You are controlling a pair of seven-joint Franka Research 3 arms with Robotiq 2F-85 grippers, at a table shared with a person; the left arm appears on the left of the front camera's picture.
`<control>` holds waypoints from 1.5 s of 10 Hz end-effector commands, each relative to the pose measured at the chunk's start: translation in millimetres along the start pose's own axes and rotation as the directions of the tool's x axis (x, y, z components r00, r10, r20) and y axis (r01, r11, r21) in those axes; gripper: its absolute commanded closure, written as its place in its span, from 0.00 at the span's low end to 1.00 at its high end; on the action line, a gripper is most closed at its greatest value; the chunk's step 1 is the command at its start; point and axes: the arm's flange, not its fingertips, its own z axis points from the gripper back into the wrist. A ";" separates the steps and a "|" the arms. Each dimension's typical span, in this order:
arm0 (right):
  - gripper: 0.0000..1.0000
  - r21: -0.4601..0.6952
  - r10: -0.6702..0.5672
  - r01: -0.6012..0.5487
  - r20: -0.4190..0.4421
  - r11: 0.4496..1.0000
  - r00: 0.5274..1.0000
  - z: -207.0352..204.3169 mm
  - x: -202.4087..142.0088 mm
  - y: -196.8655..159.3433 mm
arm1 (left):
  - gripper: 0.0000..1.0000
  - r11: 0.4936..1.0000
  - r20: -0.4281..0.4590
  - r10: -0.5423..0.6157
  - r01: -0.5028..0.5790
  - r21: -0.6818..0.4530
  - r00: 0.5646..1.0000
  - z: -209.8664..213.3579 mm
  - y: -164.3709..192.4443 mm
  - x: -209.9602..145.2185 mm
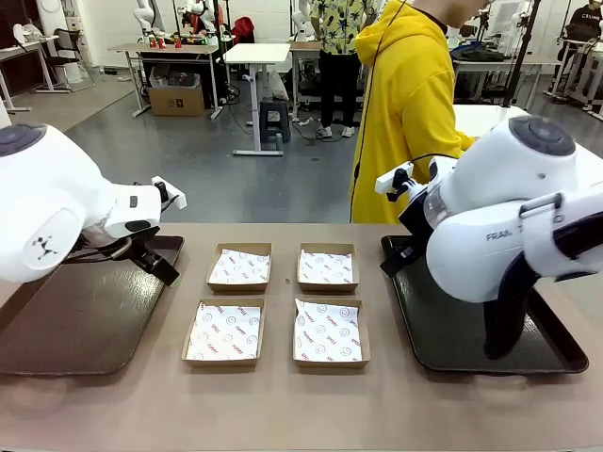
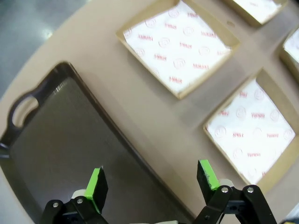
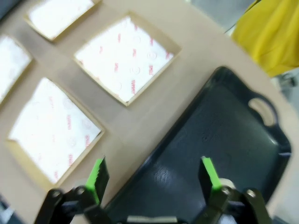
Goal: Individually package the donuts and arrange them on the tray.
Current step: Pick up one Paper togo box.
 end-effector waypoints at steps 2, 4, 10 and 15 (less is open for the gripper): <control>0.00 0.020 0.015 -0.012 -0.107 1.000 0.994 70.3 -154.5 22.5 | 0.00 0.998 -0.131 -0.023 0.015 -0.055 0.991 60.7 -29.9 -129.3; 0.00 0.084 0.026 -0.013 -0.150 0.996 0.988 75.2 -184.3 28.8 | 0.00 0.996 -0.134 0.003 -0.015 -0.085 0.991 81.5 -34.1 -154.1; 0.00 0.062 0.002 0.011 -0.197 0.998 0.980 97.0 -43.3 -33.1 | 0.00 0.997 -0.170 0.000 -0.013 -0.074 0.985 83.1 0.2 -26.9; 0.00 0.905 -0.649 0.381 -0.175 0.191 0.740 91.2 -95.7 -120.4 | 0.00 0.322 -0.074 0.435 -0.231 -0.918 0.898 114.1 91.5 -50.8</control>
